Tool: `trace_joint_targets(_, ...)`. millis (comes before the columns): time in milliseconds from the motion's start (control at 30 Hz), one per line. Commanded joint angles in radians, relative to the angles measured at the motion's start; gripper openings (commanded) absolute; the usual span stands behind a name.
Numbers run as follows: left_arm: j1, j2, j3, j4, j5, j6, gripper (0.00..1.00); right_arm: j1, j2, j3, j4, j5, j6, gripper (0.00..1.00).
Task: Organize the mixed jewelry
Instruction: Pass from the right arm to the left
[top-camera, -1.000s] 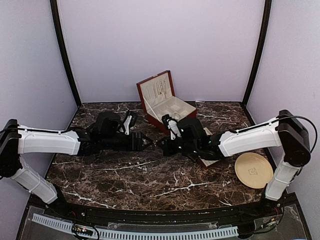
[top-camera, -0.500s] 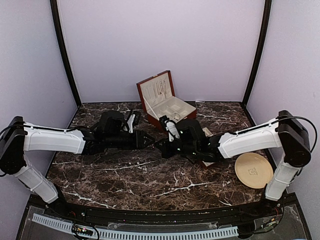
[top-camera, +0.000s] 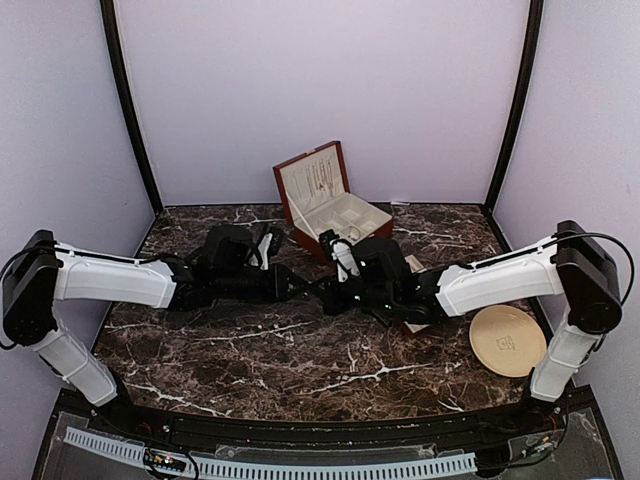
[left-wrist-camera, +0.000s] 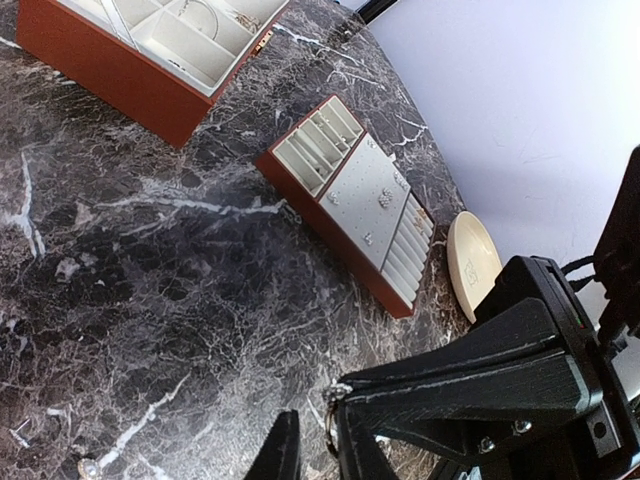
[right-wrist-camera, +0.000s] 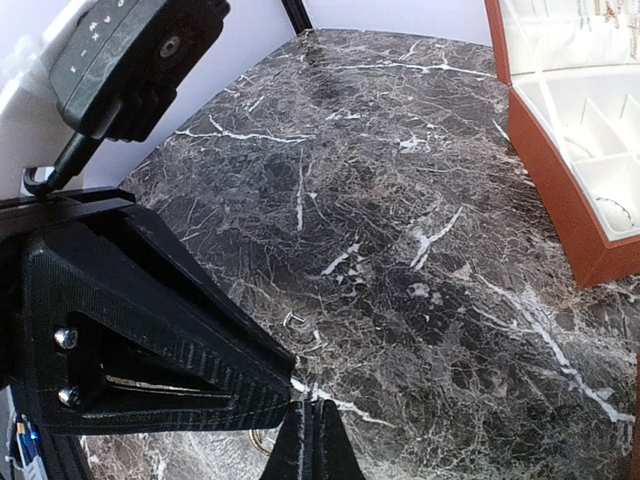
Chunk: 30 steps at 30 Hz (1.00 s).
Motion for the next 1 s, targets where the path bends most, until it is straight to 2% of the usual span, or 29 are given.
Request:
trace_joint_targets(0,-0.007,0.002,0.014,0.006,0.02,-0.016,0.14,0.009,0.009,0.043,0.031,0.018,-0.01,0.0)
trace_joint_targets(267,-0.007,0.009,-0.003,0.048,0.047,-0.049,0.1,0.009,0.017,0.054,0.028,0.017,-0.015,0.0)
trace_joint_targets(400,-0.006,0.007,-0.012,0.069,0.061,-0.062,0.0,0.009,0.021,0.052,0.028,0.021,-0.015,0.0)
trace_joint_targets(600,-0.007,-0.019,-0.025,0.085,0.049,-0.063,0.0,0.006,-0.005,0.024,0.039,0.049,0.004,0.0)
trace_joint_targets(633,-0.006,-0.027,-0.027,0.087,0.044,-0.061,0.0,0.005,-0.015,0.018,0.04,0.049,0.008,0.02)
trace_joint_targets(767,-0.006,-0.063,-0.048,0.118,0.016,-0.047,0.0,-0.014,-0.08,-0.032,0.084,0.018,0.041,0.27)
trace_joint_targets(833,-0.006,-0.085,-0.068,0.154,0.016,-0.031,0.0,-0.036,-0.12,-0.072,0.124,-0.03,0.068,0.34)
trace_joint_targets(967,-0.008,-0.138,-0.113,0.26,0.029,0.01,0.0,-0.081,-0.168,-0.122,0.203,-0.169,0.137,0.43)
